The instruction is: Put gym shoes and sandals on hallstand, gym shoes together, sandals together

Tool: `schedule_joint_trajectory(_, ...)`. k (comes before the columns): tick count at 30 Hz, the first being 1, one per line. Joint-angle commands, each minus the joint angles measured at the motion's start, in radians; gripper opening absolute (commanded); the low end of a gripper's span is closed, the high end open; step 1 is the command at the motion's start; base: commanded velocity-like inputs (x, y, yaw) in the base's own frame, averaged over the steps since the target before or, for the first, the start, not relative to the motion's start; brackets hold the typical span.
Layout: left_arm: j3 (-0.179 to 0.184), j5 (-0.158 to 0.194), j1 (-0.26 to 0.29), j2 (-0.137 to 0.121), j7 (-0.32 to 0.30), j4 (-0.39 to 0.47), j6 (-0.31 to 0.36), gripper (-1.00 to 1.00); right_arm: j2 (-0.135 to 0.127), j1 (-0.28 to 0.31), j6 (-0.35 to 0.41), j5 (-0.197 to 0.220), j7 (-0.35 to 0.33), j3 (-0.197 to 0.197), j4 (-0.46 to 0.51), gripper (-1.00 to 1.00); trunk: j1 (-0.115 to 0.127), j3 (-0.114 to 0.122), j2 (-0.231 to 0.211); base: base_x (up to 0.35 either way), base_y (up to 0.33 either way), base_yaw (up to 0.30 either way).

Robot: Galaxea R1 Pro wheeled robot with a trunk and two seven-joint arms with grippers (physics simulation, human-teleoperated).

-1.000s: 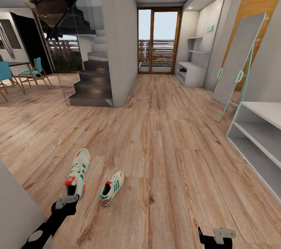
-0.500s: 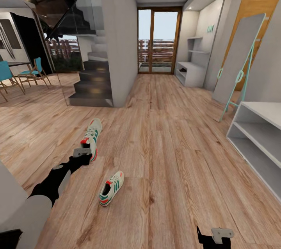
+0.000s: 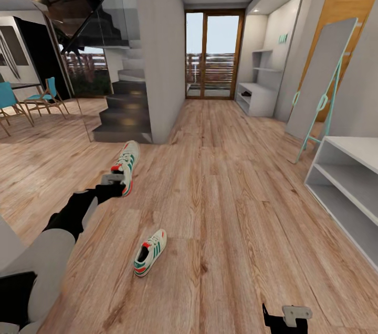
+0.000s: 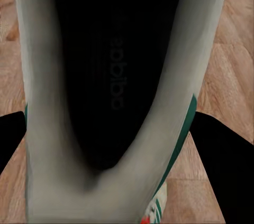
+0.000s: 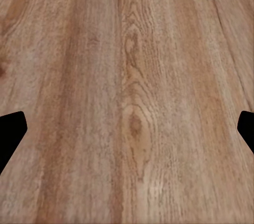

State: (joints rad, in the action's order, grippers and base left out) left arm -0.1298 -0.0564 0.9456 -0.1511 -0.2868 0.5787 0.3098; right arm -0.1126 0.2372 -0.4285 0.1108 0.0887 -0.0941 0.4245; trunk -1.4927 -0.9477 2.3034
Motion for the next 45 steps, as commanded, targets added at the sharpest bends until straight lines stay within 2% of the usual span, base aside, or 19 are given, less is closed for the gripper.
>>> schedule_joint_trajectory(1,0.006,-0.023,-0.001,0.001,-0.008,0.006,0.009,-1.0,-0.001,0.001,-0.004,0.01,0.005,-0.009,-0.001,1.0,0.0,-0.001,0.0,0.0,0.0,0.0)
schedule_joint_trajectory(4,0.031,-0.044,-0.005,0.001,-0.012,0.011,0.011,-1.0,-0.001,0.001,-0.003,0.01,0.006,-0.008,-0.002,1.0,0.0,-0.001,0.0,0.014,0.015,0.0)
schedule_joint_trajectory(7,0.037,-0.048,-0.007,0.001,-0.012,0.011,0.012,-1.0,-0.001,0.001,-0.003,0.01,0.006,-0.007,-0.003,1.0,0.0,-0.001,0.0,0.079,0.131,0.0)
schedule_joint_trajectory(31,0.038,-0.043,-0.009,0.004,-0.012,0.011,0.003,-1.0,-0.001,0.001,-0.003,0.012,0.006,-0.006,-0.003,1.0,0.0,-0.001,0.0,0.238,0.235,0.0)
schedule_joint_trajectory(33,0.038,-0.043,-0.012,0.012,-0.016,0.012,-0.006,-1.0,-0.001,0.001,-0.003,0.012,0.006,-0.006,-0.003,1.0,0.0,-0.001,0.0,0.308,0.103,0.0)
schedule_joint_trajectory(36,0.037,-0.042,-0.017,0.015,-0.018,0.01,-0.038,-1.0,-0.001,0.001,-0.003,0.012,0.006,-0.006,-0.003,1.0,0.0,-0.001,0.0,0.311,0.042,0.0)
schedule_joint_trajectory(37,0.037,-0.042,-0.037,0.023,-0.018,0.0,-0.127,-1.0,-0.001,0.001,-0.003,0.012,0.006,-0.006,-0.003,1.0,0.0,-0.001,0.0,0.262,0.011,0.0)
schedule_joint_trajectory(41,0.036,-0.042,-0.07,0.039,-0.018,-0.005,-0.212,-1.0,-0.001,0.001,-0.003,0.012,0.006,-0.006,-0.003,1.0,0.0,-0.001,0.0,0.22,0.005,0.0)
schedule_joint_trajectory(45,0.036,-0.043,-0.077,0.041,-0.018,-0.006,-0.226,-1.0,-0.001,0.001,-0.003,0.012,0.006,-0.006,-0.003,1.0,0.0,-0.001,0.0,0.07,0.001,0.0)
